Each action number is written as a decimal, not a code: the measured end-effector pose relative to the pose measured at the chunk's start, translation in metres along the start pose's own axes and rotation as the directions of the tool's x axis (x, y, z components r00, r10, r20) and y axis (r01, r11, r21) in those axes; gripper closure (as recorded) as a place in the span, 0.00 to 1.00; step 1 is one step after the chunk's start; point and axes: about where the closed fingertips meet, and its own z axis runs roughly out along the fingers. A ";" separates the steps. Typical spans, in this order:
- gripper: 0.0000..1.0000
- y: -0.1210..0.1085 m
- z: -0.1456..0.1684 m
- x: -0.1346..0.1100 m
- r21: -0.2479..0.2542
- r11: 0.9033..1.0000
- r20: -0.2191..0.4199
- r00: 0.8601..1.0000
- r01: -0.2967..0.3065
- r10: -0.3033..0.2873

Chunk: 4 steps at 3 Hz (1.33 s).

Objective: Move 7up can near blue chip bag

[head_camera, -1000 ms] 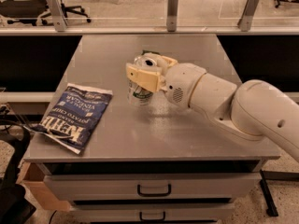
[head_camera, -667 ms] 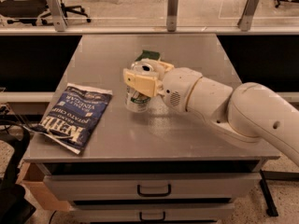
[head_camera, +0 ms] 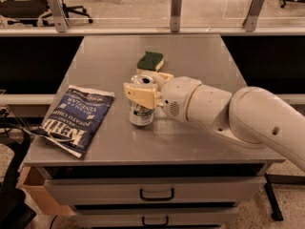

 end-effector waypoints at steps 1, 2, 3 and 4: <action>0.59 0.001 0.000 -0.001 0.000 1.000 0.001 1.000 0.002 -0.002; 0.35 0.002 0.002 -0.002 -0.003 1.000 0.000 1.000 0.004 -0.004; 0.12 0.004 0.003 -0.002 -0.006 1.000 0.000 1.000 0.006 -0.006; 0.00 0.006 0.004 -0.003 -0.009 1.000 -0.001 1.000 0.008 -0.008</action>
Offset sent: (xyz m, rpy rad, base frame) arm 0.0000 0.0002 0.0009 -0.0016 -0.0018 -0.0008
